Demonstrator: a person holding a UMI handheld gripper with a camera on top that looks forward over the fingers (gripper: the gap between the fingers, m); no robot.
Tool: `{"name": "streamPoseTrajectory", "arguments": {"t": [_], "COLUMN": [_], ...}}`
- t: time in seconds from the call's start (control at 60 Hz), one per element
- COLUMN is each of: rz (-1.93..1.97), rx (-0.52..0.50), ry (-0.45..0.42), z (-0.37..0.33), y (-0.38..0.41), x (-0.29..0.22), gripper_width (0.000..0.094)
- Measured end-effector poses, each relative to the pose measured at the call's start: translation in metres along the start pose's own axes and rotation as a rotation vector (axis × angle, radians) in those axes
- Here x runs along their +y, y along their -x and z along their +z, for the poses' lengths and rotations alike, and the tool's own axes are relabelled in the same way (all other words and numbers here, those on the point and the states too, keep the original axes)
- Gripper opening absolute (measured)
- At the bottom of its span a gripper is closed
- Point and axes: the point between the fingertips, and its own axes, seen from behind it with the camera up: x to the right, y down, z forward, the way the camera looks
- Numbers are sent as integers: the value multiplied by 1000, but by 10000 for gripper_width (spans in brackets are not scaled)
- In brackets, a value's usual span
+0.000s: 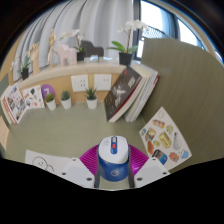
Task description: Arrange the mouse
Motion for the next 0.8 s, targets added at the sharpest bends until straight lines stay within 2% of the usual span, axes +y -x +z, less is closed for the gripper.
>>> {"name": "streamPoseTrajectory", "arguments": {"t": [0.2, 0.283, 0.367, 0.483, 0.6, 0.8], "rz": [-11, -18, -23, -58, -63, -65], "rx": [47, 23, -20, -86, -163, -146], "ry": [-257, -313, -328, -282, -167, 38], "z": [-112, -151, -167, -156, -118, -53], "y": [51, 91, 136, 199, 251, 265], "x": [-140, -169, -175, -144, -71, 60], "gripper_width": [392, 392, 391, 390, 389, 391]}}
